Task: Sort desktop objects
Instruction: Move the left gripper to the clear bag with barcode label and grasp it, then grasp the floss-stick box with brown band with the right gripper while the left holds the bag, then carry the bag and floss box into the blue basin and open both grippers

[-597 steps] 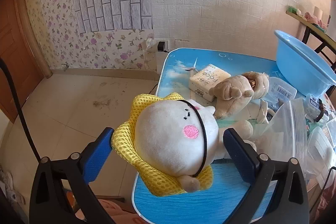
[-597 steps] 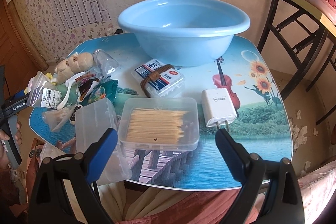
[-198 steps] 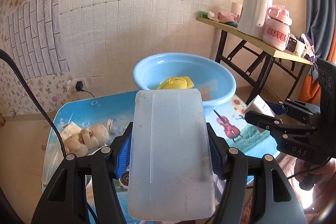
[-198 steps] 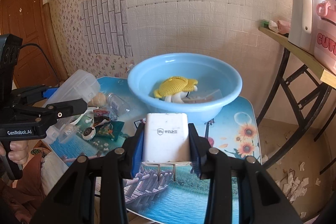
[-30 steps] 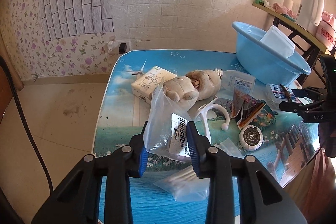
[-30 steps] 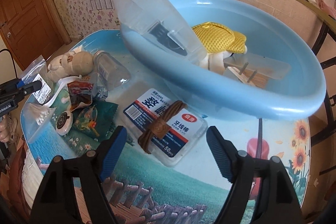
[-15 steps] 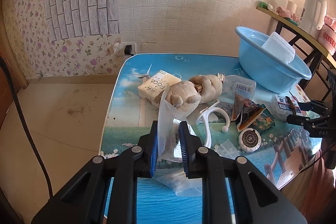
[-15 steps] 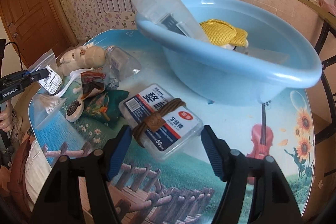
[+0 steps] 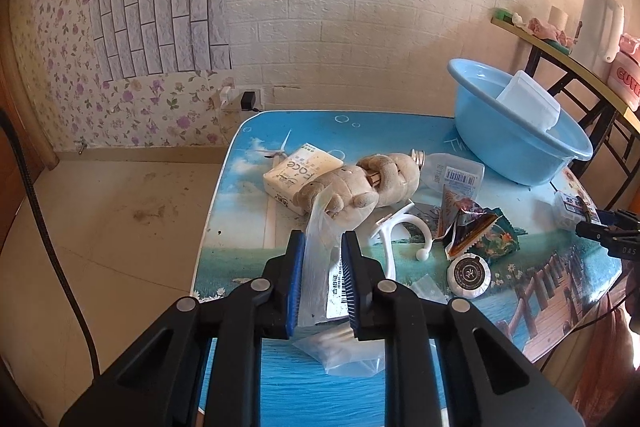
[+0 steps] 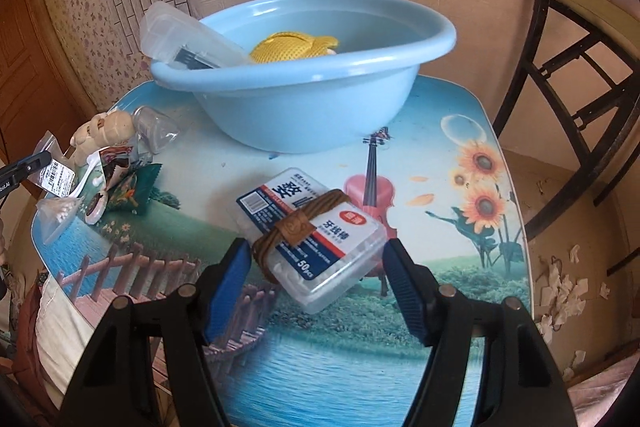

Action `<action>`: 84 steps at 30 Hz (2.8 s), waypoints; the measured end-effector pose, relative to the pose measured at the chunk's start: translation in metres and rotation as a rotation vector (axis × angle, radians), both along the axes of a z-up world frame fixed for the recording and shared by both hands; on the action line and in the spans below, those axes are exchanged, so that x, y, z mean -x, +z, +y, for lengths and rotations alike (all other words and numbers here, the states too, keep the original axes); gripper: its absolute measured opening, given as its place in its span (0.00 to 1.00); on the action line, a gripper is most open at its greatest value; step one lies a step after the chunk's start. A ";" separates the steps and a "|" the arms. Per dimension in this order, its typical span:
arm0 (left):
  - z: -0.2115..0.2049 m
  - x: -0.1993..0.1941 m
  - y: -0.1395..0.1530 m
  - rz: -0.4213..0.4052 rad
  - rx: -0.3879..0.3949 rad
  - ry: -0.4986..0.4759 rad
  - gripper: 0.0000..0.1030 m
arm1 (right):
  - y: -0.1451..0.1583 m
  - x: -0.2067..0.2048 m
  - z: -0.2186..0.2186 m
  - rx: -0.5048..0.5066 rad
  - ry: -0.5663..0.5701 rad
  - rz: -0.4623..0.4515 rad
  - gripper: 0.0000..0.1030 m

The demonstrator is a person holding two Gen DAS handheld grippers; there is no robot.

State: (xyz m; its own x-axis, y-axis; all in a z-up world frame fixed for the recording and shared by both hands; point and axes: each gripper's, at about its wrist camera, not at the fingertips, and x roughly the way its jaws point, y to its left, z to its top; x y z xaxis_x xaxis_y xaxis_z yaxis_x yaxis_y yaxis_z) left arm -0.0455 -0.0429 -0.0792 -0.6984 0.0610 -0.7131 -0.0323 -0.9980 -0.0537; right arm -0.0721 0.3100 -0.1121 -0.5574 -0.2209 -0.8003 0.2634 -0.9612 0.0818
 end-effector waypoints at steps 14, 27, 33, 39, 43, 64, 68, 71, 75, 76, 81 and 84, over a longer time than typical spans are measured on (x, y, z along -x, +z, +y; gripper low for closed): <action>0.009 0.001 0.000 -0.015 0.017 -0.010 0.17 | -0.012 0.007 -0.029 -0.051 0.090 -0.004 0.68; 0.023 -0.005 0.040 0.053 0.019 -0.046 0.17 | 0.018 -0.027 -0.028 0.030 0.159 0.043 0.60; 0.043 -0.005 0.068 0.106 0.029 -0.085 0.17 | 0.060 -0.046 -0.030 0.066 0.197 0.150 0.57; 0.061 0.002 0.081 0.131 0.020 -0.125 0.17 | 0.074 -0.040 -0.035 0.088 0.204 0.188 0.56; 0.072 0.003 0.085 0.135 0.015 -0.150 0.17 | 0.075 -0.038 -0.028 0.130 0.201 0.187 0.56; 0.169 0.060 0.121 0.213 0.047 -0.341 0.17 | 0.138 0.020 -0.008 0.143 0.111 0.399 0.56; 0.189 0.081 0.119 0.206 0.038 -0.369 0.17 | 0.132 0.047 -0.005 0.147 0.091 0.375 0.56; 0.204 0.094 0.115 0.204 0.042 -0.385 0.17 | 0.123 0.060 -0.002 0.134 0.062 0.352 0.56; 0.221 0.105 0.106 0.191 0.063 -0.407 0.17 | 0.109 0.068 0.001 0.119 0.057 0.314 0.56; 0.224 0.108 0.103 0.181 0.067 -0.411 0.17 | 0.106 0.070 0.001 0.118 0.056 0.301 0.57; 0.233 0.111 0.093 0.164 0.107 -0.415 0.29 | 0.092 0.075 0.004 0.142 0.040 0.247 0.57; 0.232 0.108 0.093 0.176 0.110 -0.411 0.41 | 0.086 0.074 0.004 0.151 0.044 0.229 0.57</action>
State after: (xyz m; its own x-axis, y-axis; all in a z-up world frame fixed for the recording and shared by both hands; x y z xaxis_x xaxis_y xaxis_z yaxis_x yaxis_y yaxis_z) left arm -0.1536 0.1886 0.0137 -0.7431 0.2891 -0.6035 -0.4260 -0.8999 0.0934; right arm -0.1464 0.3142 -0.0258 -0.7073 -0.3560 -0.6106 0.3328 -0.9299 0.1566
